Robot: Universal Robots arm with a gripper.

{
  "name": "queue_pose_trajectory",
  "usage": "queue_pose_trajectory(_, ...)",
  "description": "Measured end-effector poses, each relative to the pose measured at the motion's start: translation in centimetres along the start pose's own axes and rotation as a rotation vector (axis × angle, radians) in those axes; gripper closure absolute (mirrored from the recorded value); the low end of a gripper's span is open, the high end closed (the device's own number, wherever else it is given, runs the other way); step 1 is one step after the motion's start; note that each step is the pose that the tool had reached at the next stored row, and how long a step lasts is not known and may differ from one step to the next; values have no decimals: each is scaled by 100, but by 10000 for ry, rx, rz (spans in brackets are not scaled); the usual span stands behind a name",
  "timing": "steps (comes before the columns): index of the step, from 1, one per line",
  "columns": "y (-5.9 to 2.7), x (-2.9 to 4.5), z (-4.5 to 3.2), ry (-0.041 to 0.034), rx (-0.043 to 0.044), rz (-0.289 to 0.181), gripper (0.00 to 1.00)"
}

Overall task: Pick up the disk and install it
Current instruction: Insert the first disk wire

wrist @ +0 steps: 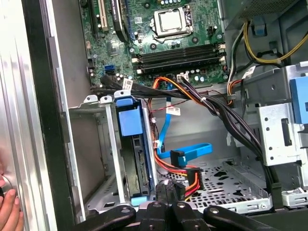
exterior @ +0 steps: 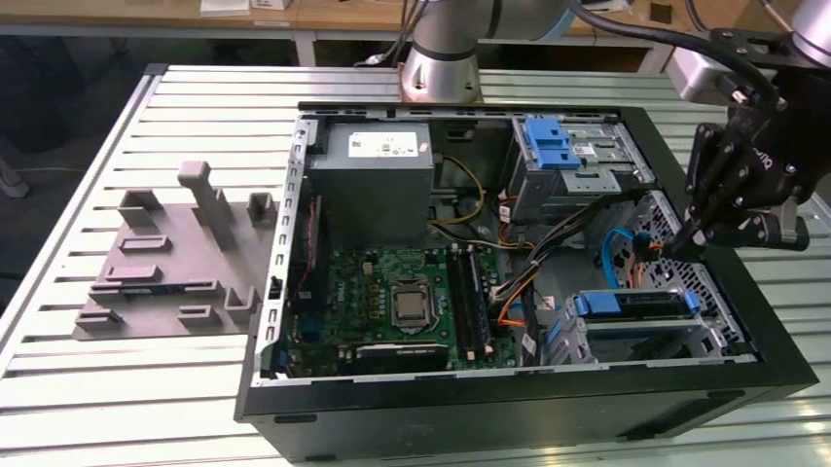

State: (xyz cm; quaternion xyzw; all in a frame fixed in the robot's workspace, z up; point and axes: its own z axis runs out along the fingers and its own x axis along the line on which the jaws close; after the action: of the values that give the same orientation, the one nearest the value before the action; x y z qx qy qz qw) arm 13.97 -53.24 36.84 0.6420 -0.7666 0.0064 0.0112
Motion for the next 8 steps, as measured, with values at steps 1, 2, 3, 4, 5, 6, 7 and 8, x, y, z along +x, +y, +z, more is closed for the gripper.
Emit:
queue_pose_trajectory(1,-5,-15,-1,27,-21,1,89)
queue_pose_trajectory(2,-12,-31,0,47,-41,0,89)
queue_pose_trajectory(3,-22,-47,1,70,-68,0,89)
queue_pose_trajectory(4,-31,-61,2,102,-102,0,89)
queue_pose_trajectory(5,-40,-73,4,133,-147,-1,89)
queue_pose_trajectory(6,-50,-84,7,162,-198,-3,89)
queue_pose_trajectory(7,-59,-95,10,192,-251,-5,89)
queue_pose_trajectory(8,-68,-106,12,222,-305,-6,83)
